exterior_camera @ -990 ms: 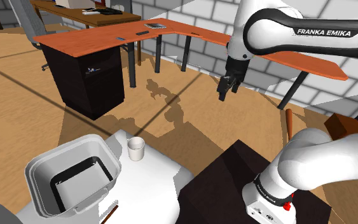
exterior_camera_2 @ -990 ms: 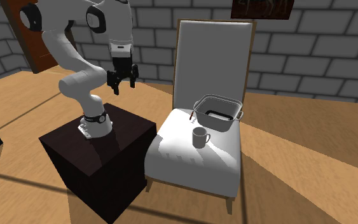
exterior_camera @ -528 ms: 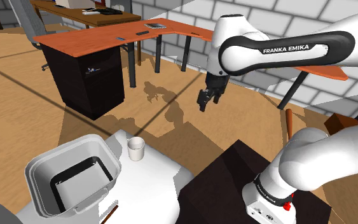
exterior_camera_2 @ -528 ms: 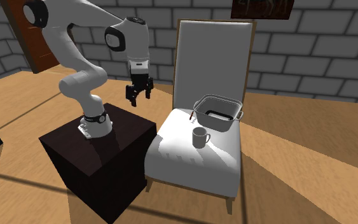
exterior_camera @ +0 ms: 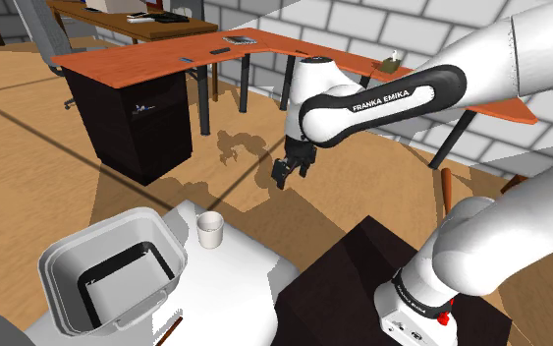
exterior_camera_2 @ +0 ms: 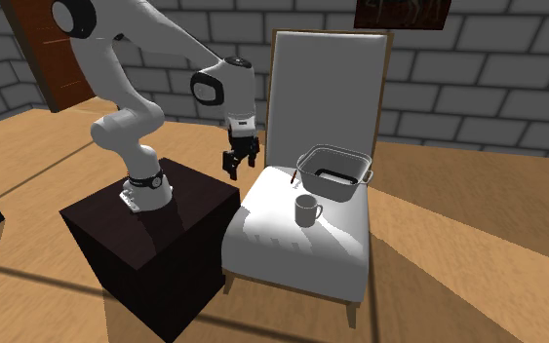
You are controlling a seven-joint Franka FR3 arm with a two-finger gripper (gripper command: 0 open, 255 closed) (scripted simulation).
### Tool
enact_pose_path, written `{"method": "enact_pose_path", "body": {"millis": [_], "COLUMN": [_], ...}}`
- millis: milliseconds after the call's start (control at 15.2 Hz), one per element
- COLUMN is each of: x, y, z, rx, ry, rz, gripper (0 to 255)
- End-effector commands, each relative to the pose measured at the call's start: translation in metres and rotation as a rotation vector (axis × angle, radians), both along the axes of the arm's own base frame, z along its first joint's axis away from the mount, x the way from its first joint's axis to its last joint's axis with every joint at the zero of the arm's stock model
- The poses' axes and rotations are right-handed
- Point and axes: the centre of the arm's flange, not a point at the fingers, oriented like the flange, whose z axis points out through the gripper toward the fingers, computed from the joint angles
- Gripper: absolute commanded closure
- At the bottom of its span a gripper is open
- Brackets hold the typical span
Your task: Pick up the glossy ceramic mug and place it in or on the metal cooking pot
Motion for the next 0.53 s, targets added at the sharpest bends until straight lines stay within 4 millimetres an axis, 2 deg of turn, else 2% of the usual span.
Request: {"method": "enact_pose_path", "body": {"millis": [0, 462], "x": [0.012, 0.056], "y": [0.014, 0.06], "z": [-0.019, -0.081], "rx": [0.008, 0.031], "ry": [-0.008, -0.029], "rz": [-0.004, -0.014], "gripper": [0, 0]}}
